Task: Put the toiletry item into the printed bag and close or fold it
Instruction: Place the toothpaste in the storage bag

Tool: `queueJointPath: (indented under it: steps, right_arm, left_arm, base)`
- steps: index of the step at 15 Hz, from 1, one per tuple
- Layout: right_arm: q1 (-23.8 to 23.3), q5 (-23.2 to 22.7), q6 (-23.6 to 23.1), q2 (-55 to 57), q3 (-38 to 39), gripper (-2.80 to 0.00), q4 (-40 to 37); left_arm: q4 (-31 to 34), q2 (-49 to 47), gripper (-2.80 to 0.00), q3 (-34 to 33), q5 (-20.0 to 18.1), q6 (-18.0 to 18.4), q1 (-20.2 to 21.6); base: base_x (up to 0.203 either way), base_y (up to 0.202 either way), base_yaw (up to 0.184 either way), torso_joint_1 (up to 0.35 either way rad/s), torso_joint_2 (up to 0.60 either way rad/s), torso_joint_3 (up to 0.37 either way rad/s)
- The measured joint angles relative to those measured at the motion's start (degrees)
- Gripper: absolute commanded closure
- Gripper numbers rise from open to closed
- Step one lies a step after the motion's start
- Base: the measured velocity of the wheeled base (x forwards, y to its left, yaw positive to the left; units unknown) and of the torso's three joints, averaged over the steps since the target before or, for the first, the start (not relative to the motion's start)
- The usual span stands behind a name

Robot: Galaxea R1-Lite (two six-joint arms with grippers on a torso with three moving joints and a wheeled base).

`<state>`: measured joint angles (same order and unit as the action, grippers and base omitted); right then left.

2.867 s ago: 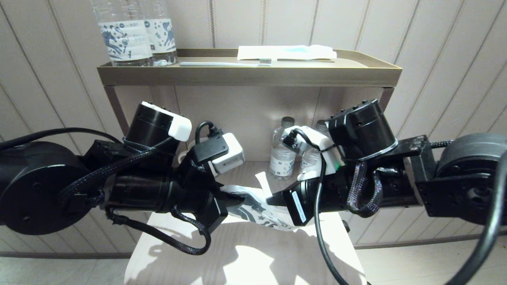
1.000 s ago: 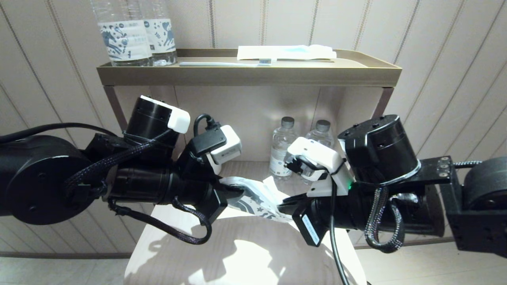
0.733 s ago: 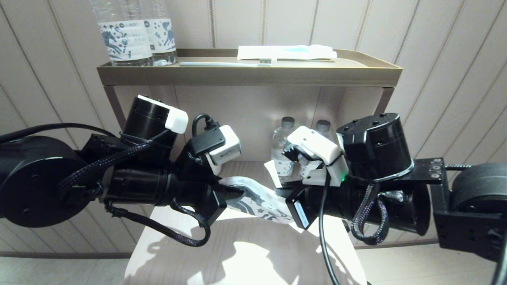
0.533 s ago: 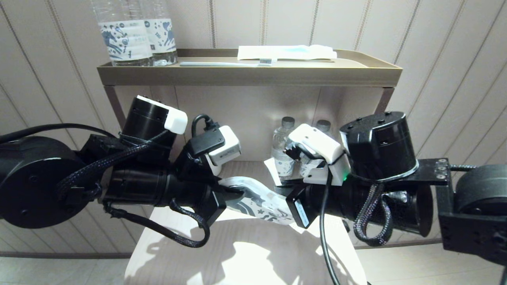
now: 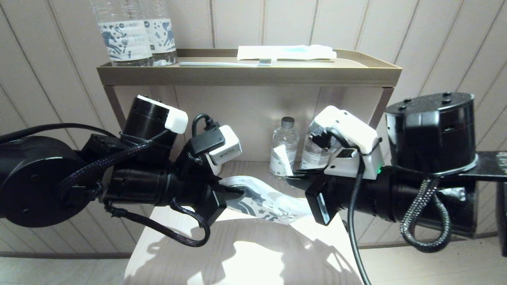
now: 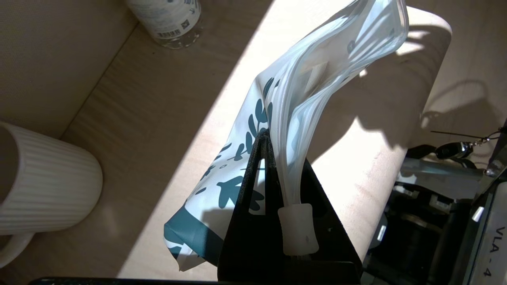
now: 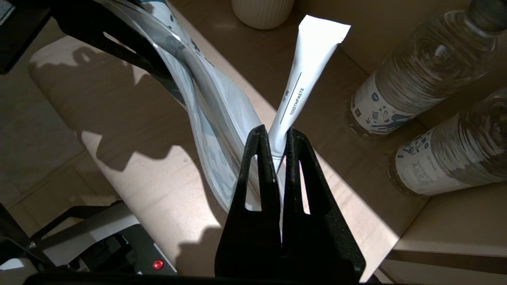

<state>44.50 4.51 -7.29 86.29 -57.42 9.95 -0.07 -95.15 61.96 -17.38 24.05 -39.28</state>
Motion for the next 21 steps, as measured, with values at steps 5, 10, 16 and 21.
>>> queueJointPath:
  steps: [5, 10, 16, 21]
  right_arm:
    - [2.2, -0.1, -3.7, -1.7, 3.0, 0.0, 0.1]
    - [2.6, -0.5, -5.5, -1.1, 4.7, 0.0, 0.2]
    - [2.3, -1.5, -5.5, 1.6, 4.8, 0.0, 0.6]
    - [0.0, -5.2, -5.5, 5.7, 4.1, 0.0, 0.7]
  left_arm:
    - [0.0, 0.0, 0.0, 0.4, 0.0, -0.1, 0.0]
    - [0.0, 0.0, 0.0, 0.3, -0.7, 0.0, 0.1]
    - [0.0, 0.1, 0.0, 0.1, -0.8, -0.1, 0.3]
    - [0.0, 0.2, 0.0, 0.3, -0.8, -0.1, 0.2]
  base:
    - [0.0, 0.0, 0.0, 0.0, 0.0, 0.0]
    - [0.0, 0.0, 0.0, 0.0, 0.0, 0.0]
    - [0.0, 0.0, 0.0, 0.0, 0.0, 0.0]
    - [0.0, 0.0, 0.0, 0.0, 0.0, 0.0]
